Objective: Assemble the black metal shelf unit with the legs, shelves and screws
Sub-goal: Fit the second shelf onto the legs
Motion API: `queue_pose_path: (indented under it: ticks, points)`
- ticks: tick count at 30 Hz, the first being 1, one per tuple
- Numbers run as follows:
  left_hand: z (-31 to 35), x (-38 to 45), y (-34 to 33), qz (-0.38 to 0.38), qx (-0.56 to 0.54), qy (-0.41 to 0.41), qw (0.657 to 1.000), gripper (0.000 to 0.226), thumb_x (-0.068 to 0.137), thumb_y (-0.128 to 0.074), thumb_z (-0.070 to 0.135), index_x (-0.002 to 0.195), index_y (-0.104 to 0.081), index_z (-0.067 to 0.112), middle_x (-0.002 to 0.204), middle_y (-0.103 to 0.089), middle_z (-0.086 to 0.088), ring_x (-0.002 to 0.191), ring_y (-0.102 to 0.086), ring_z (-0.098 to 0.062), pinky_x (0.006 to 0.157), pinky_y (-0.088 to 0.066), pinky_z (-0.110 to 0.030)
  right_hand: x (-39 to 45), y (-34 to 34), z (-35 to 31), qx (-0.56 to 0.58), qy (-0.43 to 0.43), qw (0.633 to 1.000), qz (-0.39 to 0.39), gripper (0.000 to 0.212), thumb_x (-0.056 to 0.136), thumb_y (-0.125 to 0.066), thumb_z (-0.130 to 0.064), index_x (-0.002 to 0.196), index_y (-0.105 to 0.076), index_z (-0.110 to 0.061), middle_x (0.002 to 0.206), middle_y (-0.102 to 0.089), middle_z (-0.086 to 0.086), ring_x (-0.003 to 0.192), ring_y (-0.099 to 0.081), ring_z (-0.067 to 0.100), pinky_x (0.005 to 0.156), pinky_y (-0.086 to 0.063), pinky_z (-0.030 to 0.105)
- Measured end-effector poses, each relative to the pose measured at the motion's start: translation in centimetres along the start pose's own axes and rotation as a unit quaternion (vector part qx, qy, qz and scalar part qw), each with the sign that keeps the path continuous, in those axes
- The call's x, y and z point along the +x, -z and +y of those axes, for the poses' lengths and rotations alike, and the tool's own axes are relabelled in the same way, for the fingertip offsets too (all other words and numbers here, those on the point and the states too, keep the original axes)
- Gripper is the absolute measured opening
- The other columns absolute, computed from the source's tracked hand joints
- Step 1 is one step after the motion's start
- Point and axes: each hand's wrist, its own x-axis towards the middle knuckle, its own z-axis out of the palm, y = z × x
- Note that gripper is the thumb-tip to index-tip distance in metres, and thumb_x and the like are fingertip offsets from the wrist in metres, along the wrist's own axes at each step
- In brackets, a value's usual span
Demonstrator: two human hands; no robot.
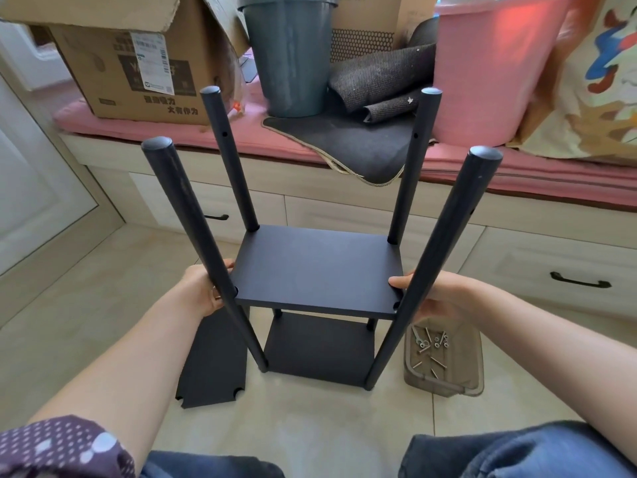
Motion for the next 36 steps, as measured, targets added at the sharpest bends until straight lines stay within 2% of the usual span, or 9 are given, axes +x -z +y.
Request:
queue_pose_path:
  ticks: [5, 8, 10, 16, 19, 22, 27, 31, 36]
  points:
    - [-0.2, -1.1, 0.4, 0.134, 0.229, -0.047, 0.963, 0.016, 0.100, -0.046, 0.003, 0.089, -0.056, 0.001, 0.084, -0.064, -0.016, 0.063, -0.058, -0.030, 0.060, -0.046, -0.034, -0.4, -0.3, -0.3, 0.006, -0.006, 1.000, 0.011, 0.027, 0.097, -0.060, -0.013, 0.120, -0.048, -0.004, 0.088, -0.061, 0.016, 0.072, -0.066, 0.030, 0.077, -0.057, 0.055]
    - [-0.2, -2.8, 1.0, 0.106, 0.551, -0.032, 0.827, 0.004, 0.094, -0.052, 0.009, 0.091, -0.054, 0.007, 0.087, -0.070, -0.010, 0.066, -0.067, -0.027, 0.056, -0.045, -0.028, -0.6, -0.6, -0.5, 0.009, -0.005, 1.000, 0.021, 0.024, 0.098, -0.059, -0.012, 0.119, -0.048, -0.005, 0.084, -0.061, 0.015, 0.066, -0.065, 0.027, 0.080, -0.056, 0.057]
    - [-0.8, -4.5, 0.4, 0.028, 0.626, 0.001, 0.780, 0.007, 0.098, -0.050, 0.017, 0.097, -0.053, 0.010, 0.096, -0.073, -0.006, 0.072, -0.071, -0.022, 0.058, -0.048, -0.028, -0.6, -0.9, -0.4, 0.015, 0.000, 1.000, 0.021, 0.016, 0.099, -0.057, -0.011, 0.112, -0.049, -0.006, 0.079, -0.058, 0.014, 0.063, -0.063, 0.026, 0.085, -0.054, 0.060]
    - [-4.1, -8.3, -4.7, -0.151, 0.529, -0.120, 0.826, 0.021, 0.089, -0.063, 0.023, 0.085, -0.074, 0.005, 0.083, -0.077, -0.006, 0.075, -0.074, -0.015, 0.072, -0.057, -0.031, -1.2, -2.6, -0.1, 0.034, 0.020, 0.999, 0.002, 0.013, 0.102, -0.047, -0.007, 0.090, -0.048, -0.013, 0.085, -0.053, 0.014, 0.080, -0.056, 0.033, 0.096, -0.043, 0.070]
    - [-6.8, -10.5, -8.2, -0.129, 0.446, -0.277, 0.841, 0.012, 0.091, -0.066, 0.021, 0.084, -0.074, 0.015, 0.078, -0.074, 0.004, 0.078, -0.071, -0.010, 0.079, -0.057, -0.030, -1.6, -3.1, 0.1, 0.024, 0.030, 0.999, -0.002, 0.018, 0.102, -0.045, -0.007, 0.088, -0.049, -0.016, 0.090, -0.055, 0.012, 0.084, -0.057, 0.034, 0.094, -0.044, 0.069]
    - [-8.8, -11.3, -10.4, -0.073, 0.405, -0.467, 0.783, 0.013, 0.089, -0.073, 0.023, 0.101, -0.069, 0.023, 0.094, -0.066, 0.015, 0.094, -0.060, -0.003, 0.083, -0.052, -0.027, -1.4, -3.1, 0.2, 0.022, 0.033, 0.999, -0.004, 0.017, 0.102, -0.044, -0.008, 0.089, -0.052, -0.015, 0.090, -0.057, 0.011, 0.088, -0.058, 0.034, 0.094, -0.045, 0.069]
    - [-11.9, -10.1, -13.3, -0.118, 0.468, -0.488, 0.727, 0.085, 0.079, -0.082, 0.042, 0.151, -0.040, 0.028, 0.151, -0.042, 0.012, 0.148, -0.024, -0.007, 0.123, -0.015, -0.027, -0.1, -2.8, 0.4, -0.007, 0.015, 1.000, 0.010, 0.017, 0.100, -0.045, -0.010, 0.087, -0.057, -0.008, 0.083, -0.063, 0.011, 0.080, -0.063, 0.030, 0.094, -0.051, 0.060]
    - [-14.2, -8.8, -15.1, -0.066, 0.446, -0.532, 0.717, 0.081, 0.080, -0.080, 0.046, 0.150, -0.042, 0.030, 0.155, -0.043, 0.014, 0.152, -0.020, -0.008, 0.123, 0.010, -0.030, 0.5, -2.0, 0.1, -0.138, -0.002, 0.990, 0.020, 0.025, 0.095, -0.053, -0.026, 0.112, -0.063, -0.011, 0.107, -0.073, 0.002, 0.100, -0.069, 0.023, 0.097, -0.048, 0.049]
    - [-15.3, -7.2, -15.4, 0.001, 0.408, -0.598, 0.690, 0.066, 0.075, -0.086, 0.040, 0.134, -0.062, 0.024, 0.140, -0.061, 0.010, 0.141, -0.045, -0.015, 0.125, -0.006, -0.040, 0.9, -1.2, 0.1, -0.181, -0.024, 0.983, 0.001, 0.031, 0.090, -0.065, -0.040, 0.113, -0.065, -0.020, 0.107, -0.069, -0.009, 0.104, -0.066, 0.020, 0.105, -0.041, 0.058]
